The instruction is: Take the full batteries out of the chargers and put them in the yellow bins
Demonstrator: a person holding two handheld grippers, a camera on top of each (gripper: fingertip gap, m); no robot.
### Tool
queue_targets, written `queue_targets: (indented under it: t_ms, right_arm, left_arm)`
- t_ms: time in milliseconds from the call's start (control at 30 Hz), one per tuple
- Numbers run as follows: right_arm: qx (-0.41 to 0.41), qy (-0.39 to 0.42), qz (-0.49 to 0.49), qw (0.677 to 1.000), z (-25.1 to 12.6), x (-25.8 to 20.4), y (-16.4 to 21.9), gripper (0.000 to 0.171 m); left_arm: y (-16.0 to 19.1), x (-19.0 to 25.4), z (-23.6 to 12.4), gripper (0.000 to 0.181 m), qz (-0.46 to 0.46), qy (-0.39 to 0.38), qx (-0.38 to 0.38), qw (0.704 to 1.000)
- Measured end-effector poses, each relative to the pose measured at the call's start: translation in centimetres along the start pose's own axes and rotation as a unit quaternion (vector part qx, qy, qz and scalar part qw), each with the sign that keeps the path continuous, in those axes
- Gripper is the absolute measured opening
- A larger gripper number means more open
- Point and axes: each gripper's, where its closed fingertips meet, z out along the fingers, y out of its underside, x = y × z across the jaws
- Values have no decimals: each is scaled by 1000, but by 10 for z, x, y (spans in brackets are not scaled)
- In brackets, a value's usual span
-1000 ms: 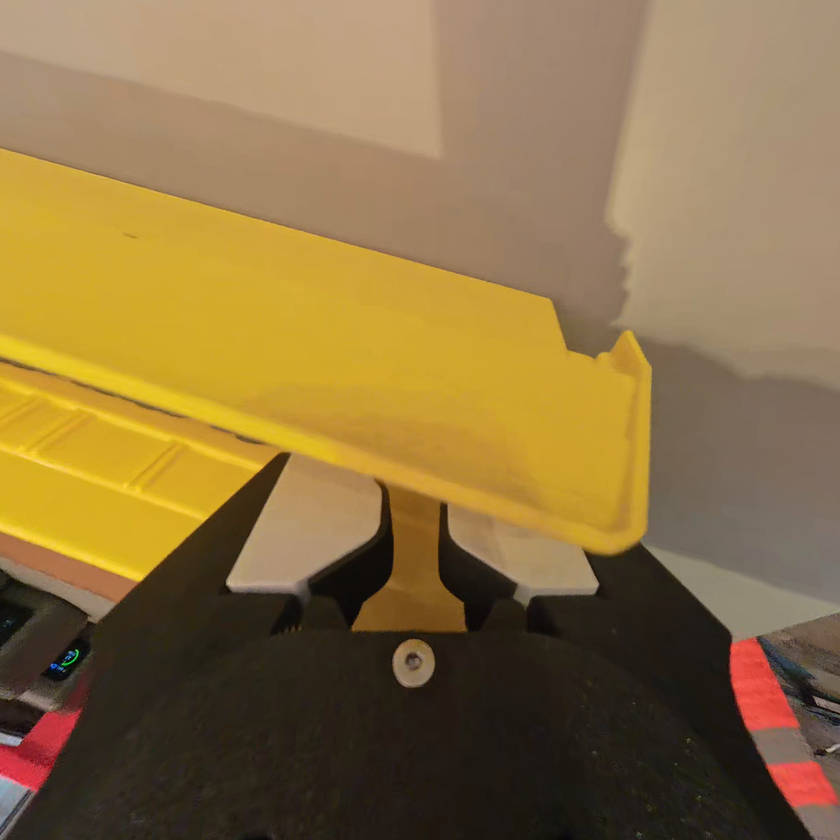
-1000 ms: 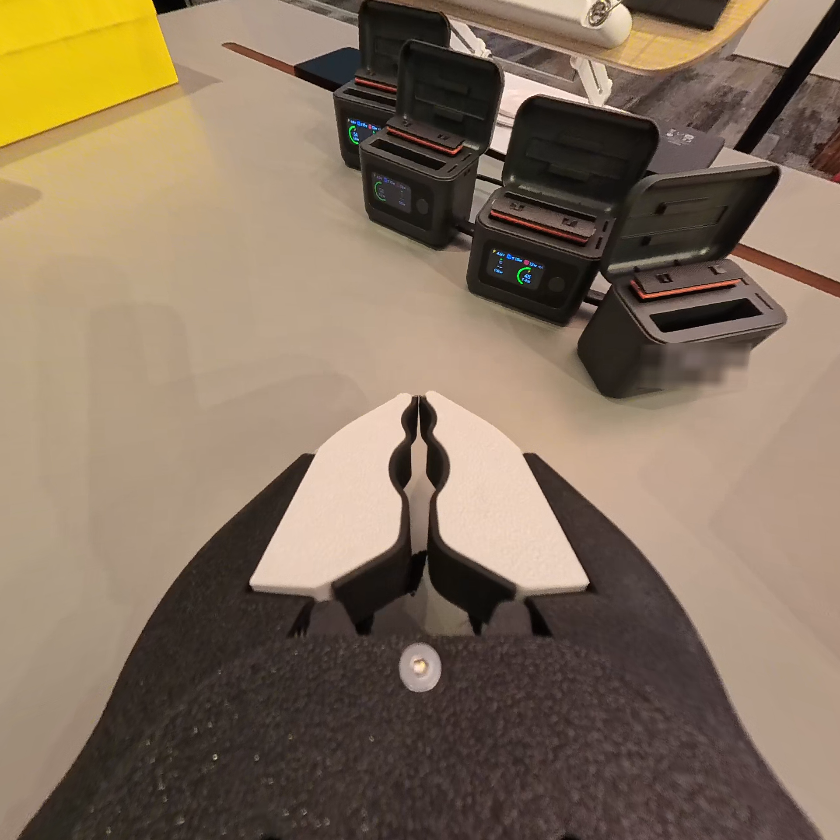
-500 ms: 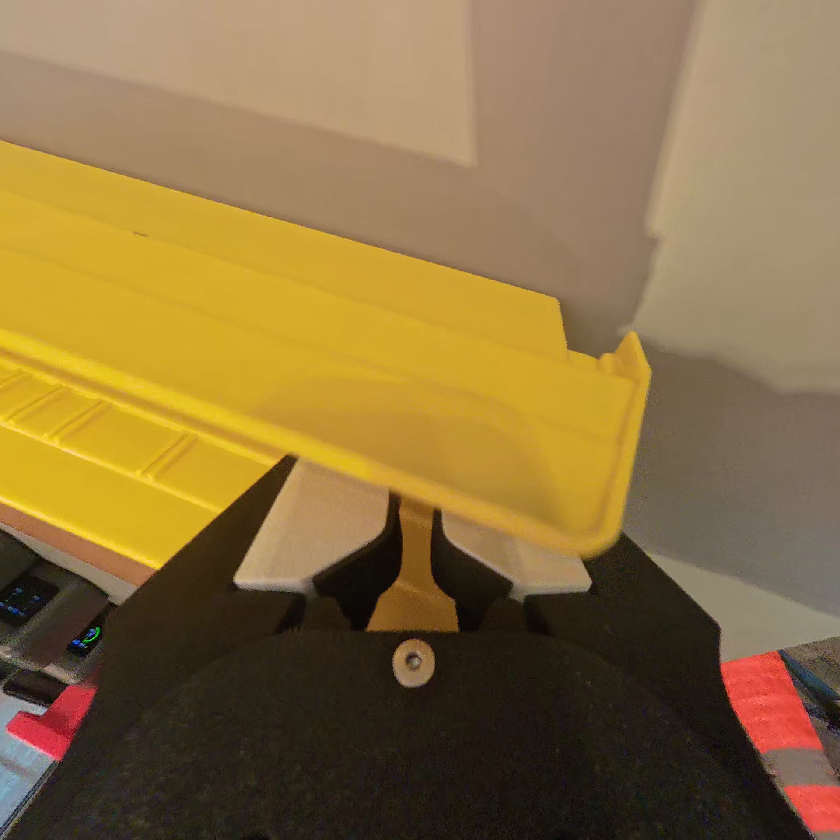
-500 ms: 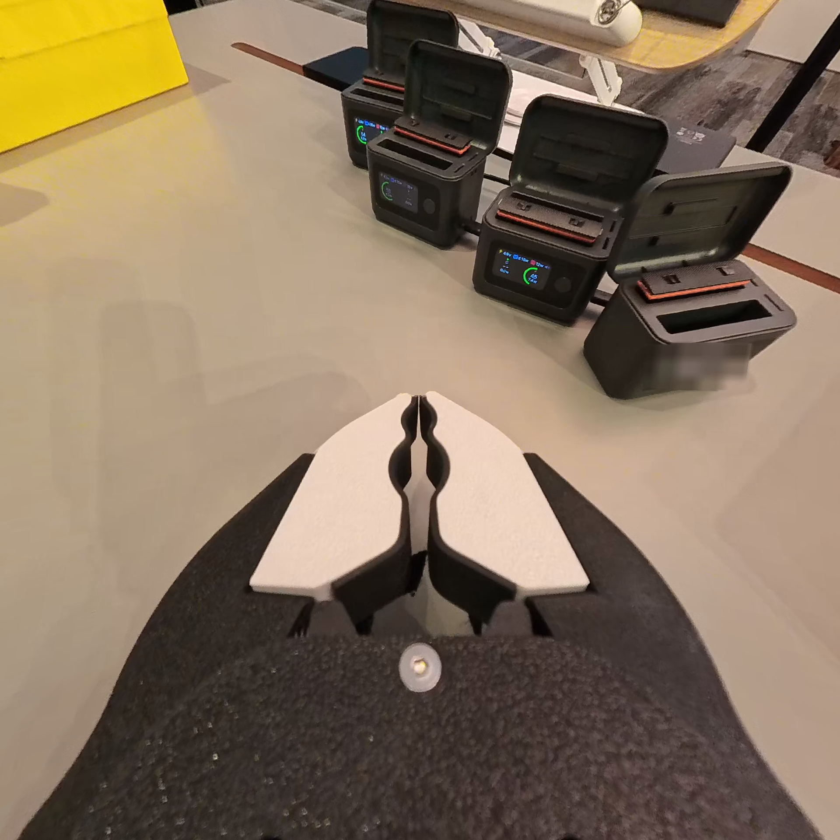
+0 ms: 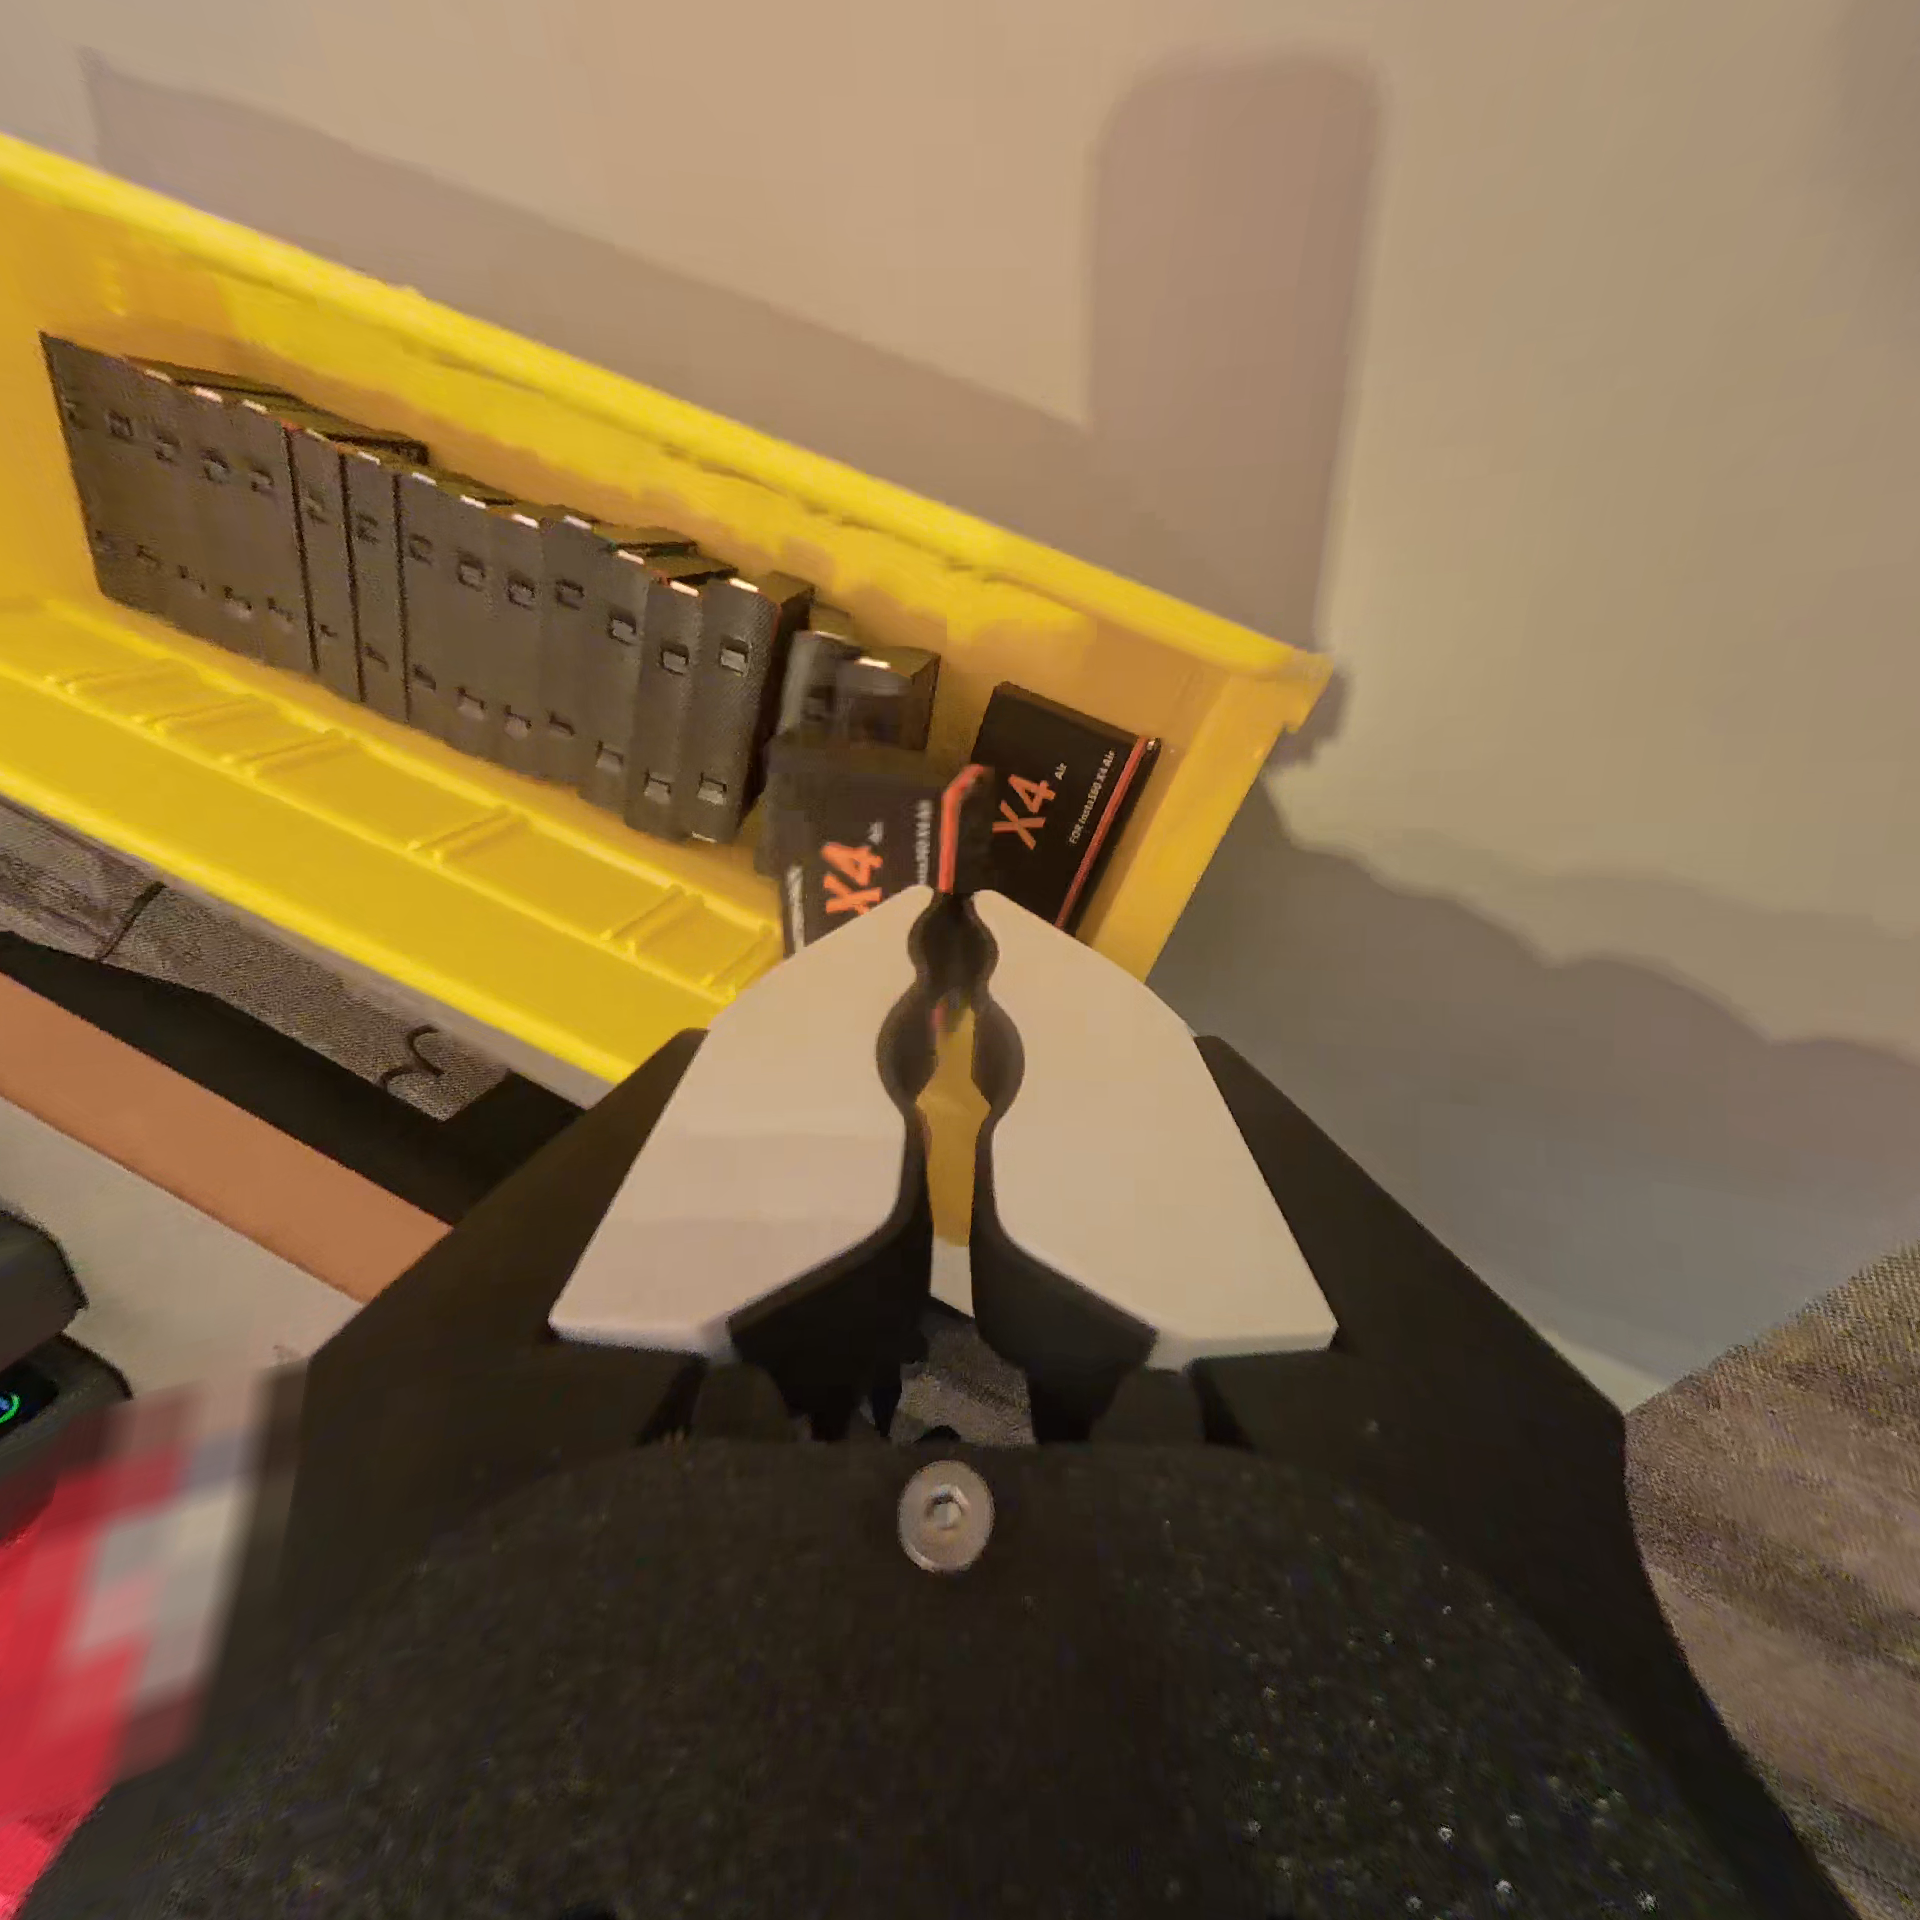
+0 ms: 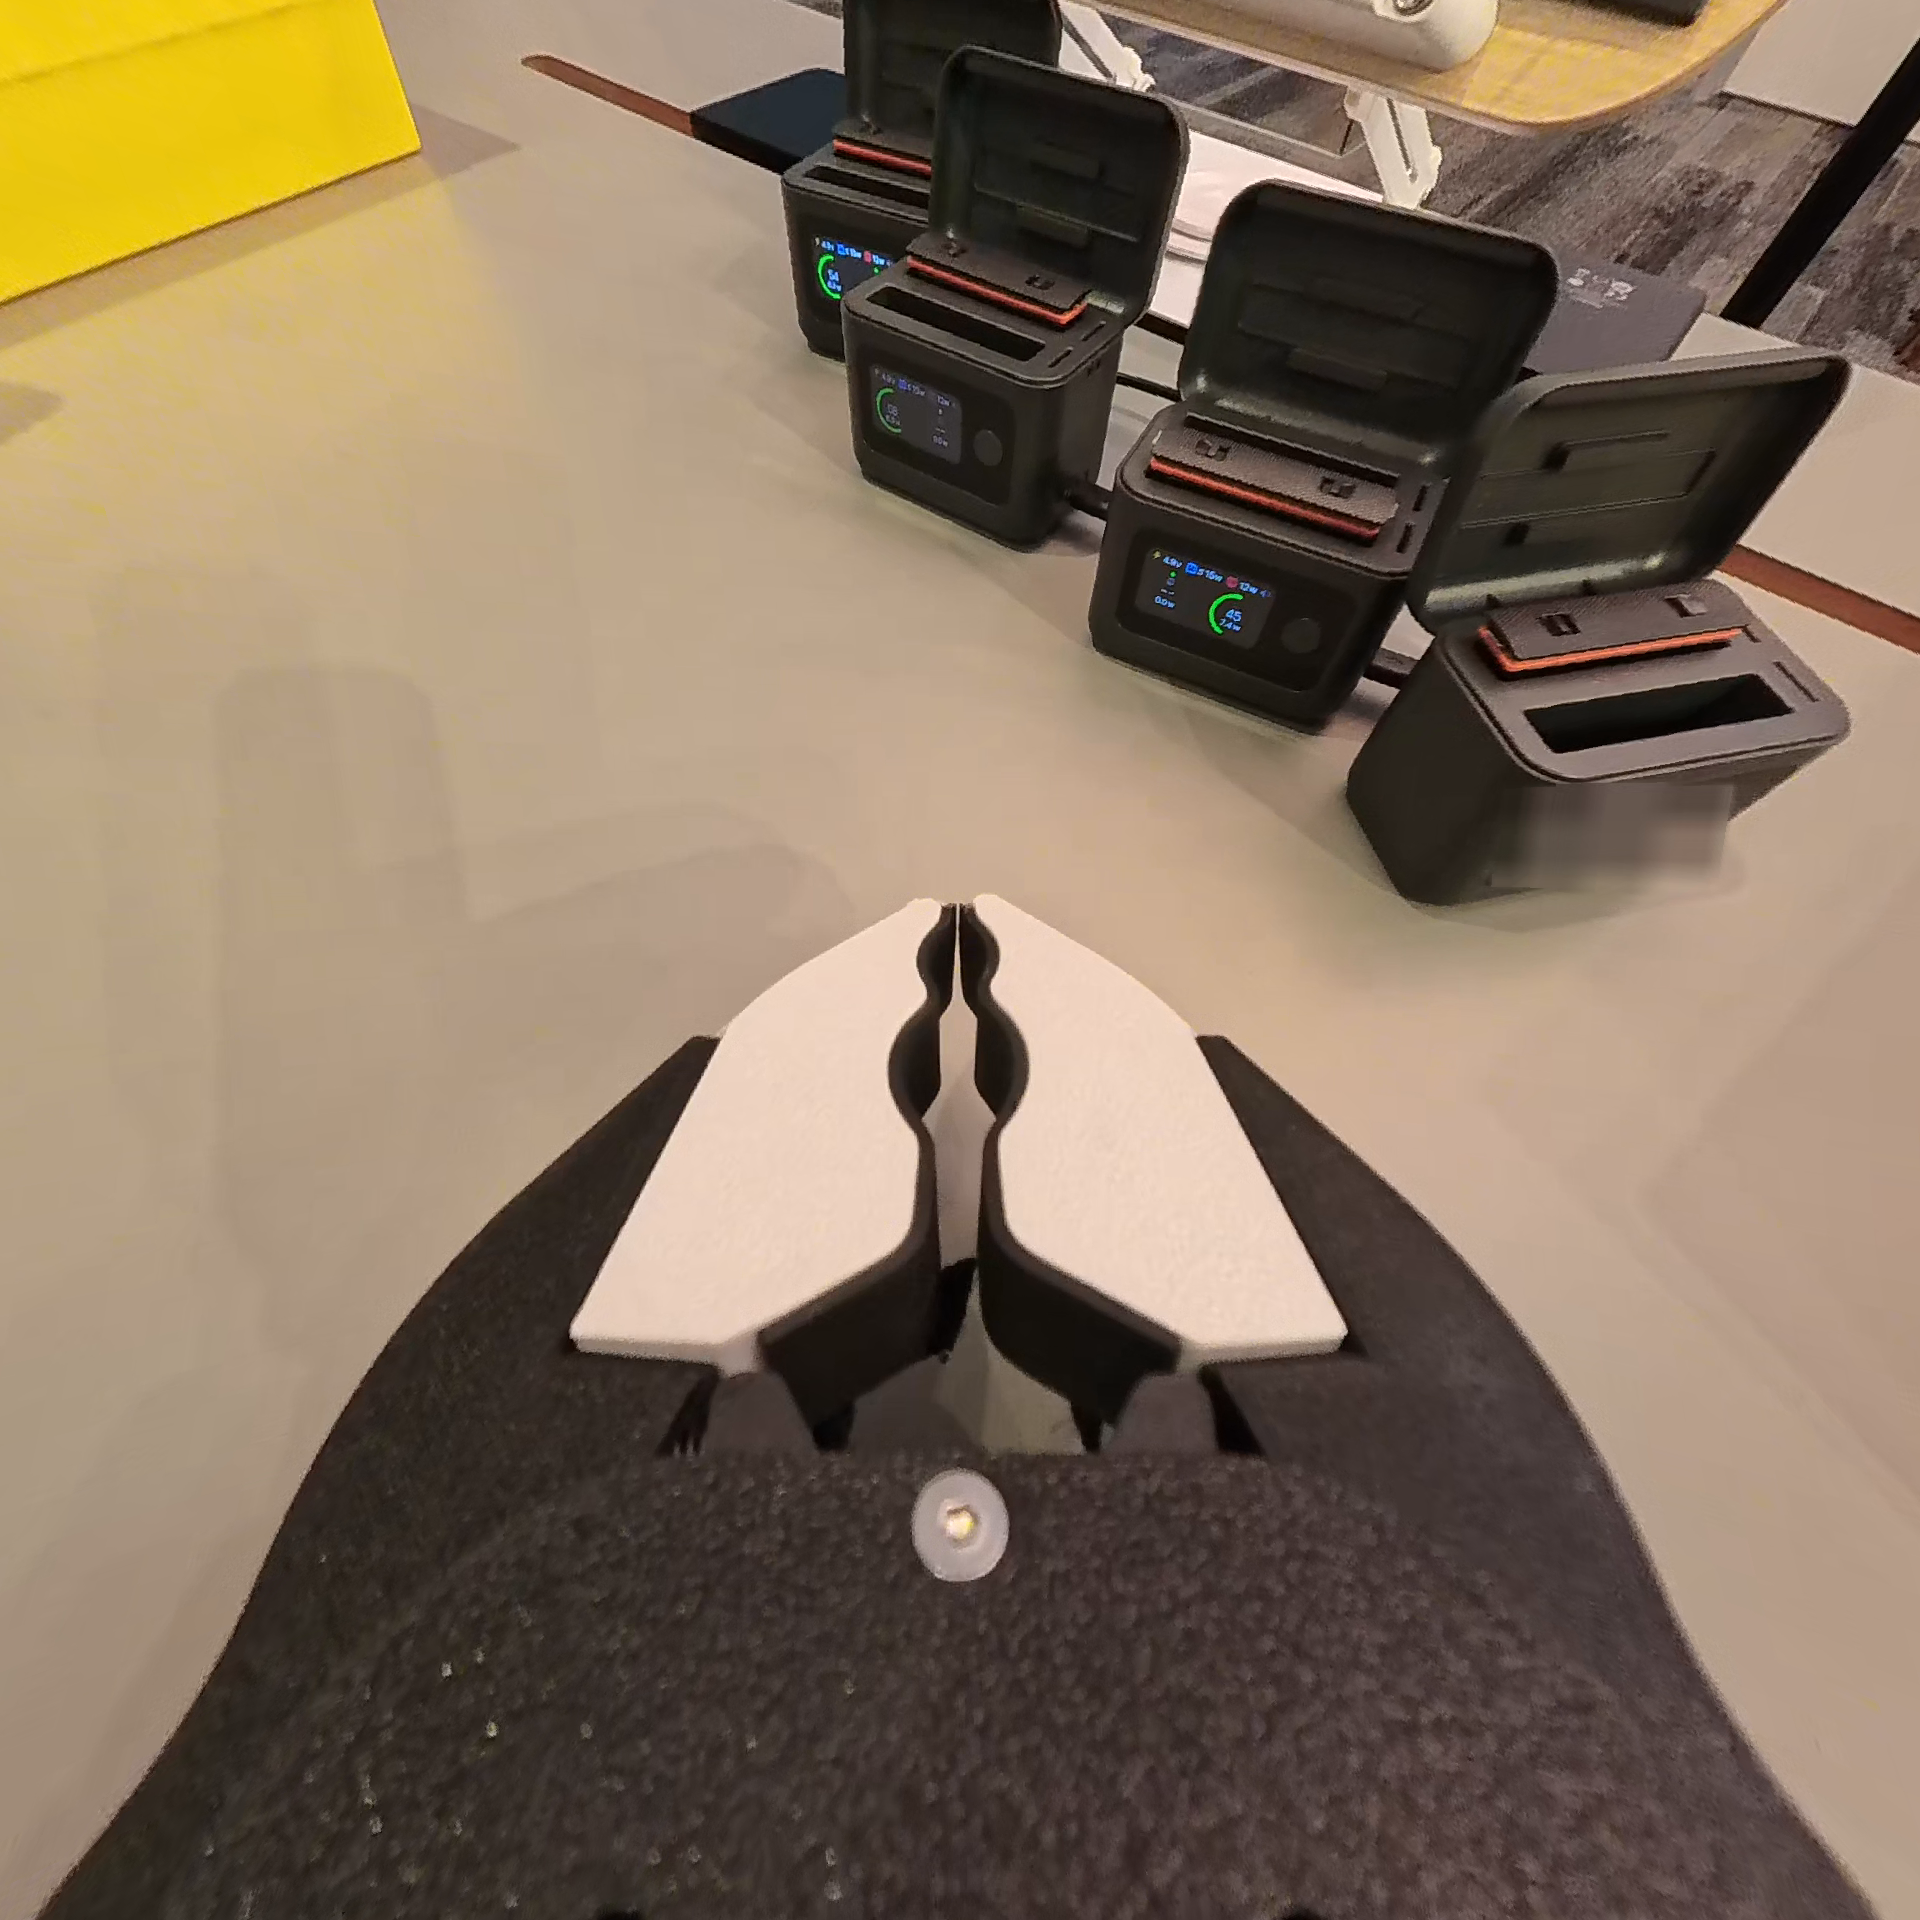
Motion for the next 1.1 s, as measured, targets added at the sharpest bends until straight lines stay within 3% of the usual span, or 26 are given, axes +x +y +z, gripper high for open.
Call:
queue_targets:
  t_ms: [333,567,733,867,1100]
  right_arm:
    - [2,-1,-1,1000,-1,-1,0,0]
    - [8,-14,-9,1000,0,-9,-2,1]
    - [51,-83,-114,989,1,-59,-32,10]
    - [122,-101,-297,942,-2,-116,-73,28]
    - [254,-72,-544,797,-11,-213,-150,57]
  left_arm:
    - [-2,0,-6,0,-5,-15,20,1000]
    - [-16,-11,-27,0,1,-66,60,996]
    - [-40,-13,-59,0,23,-111,106,988]
    - [-81,5,-88,0,65,-114,159,978]
    - [-180,72,-119,1,184,-80,266,943]
